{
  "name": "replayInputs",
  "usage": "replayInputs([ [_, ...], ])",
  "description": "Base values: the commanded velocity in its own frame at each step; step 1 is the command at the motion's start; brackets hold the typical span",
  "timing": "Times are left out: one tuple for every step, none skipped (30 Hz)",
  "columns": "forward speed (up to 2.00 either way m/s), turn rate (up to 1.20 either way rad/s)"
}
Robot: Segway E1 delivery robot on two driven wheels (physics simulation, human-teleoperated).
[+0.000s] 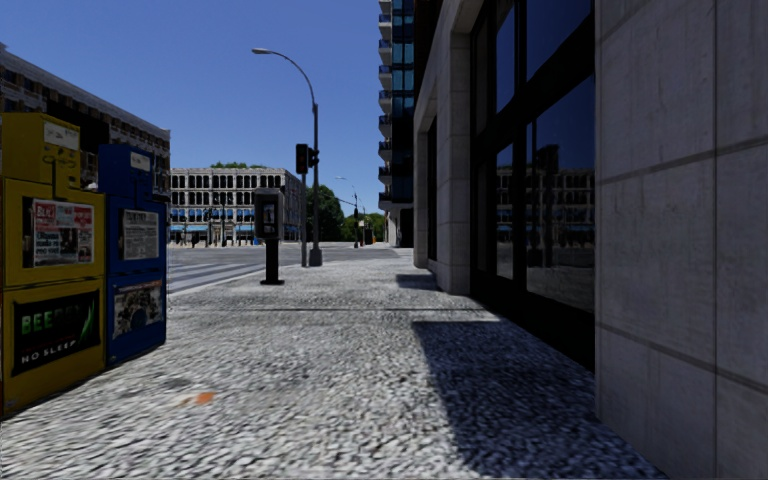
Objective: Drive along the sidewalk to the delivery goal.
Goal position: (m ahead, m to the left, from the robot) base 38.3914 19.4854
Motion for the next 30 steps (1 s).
replayInputs([
  [2.0,0.0],
  [2.0,0.0],
  [2.0,0.0],
  [2.0,0.0],
  [2.0,0.0],
  [2.0,0.0],
  [2.0,0.0],
  [2.0,0.0],
  [2.0,0.0],
  [2.0,0.0],
  [2.0,0.0],
  [2.0,0.0],
  [2.0,0.0],
  [2.0,0.0],
  [2.0,0.0],
  [2.0,0.0],
  [2.0,0.0],
  [2.0,0.0],
  [2.0,0.0],
  [2.0,0.0],
  [2.0,0.0],
  [2.0,0.0],
  [2.0,0.0],
  [2.0,0.0],
  [2.0,0.0],
  [2.0,0.0],
  [2.0,0.0],
  [2.0,0.0],
  [2.0,0.0],
  [2.0,0.0],
])
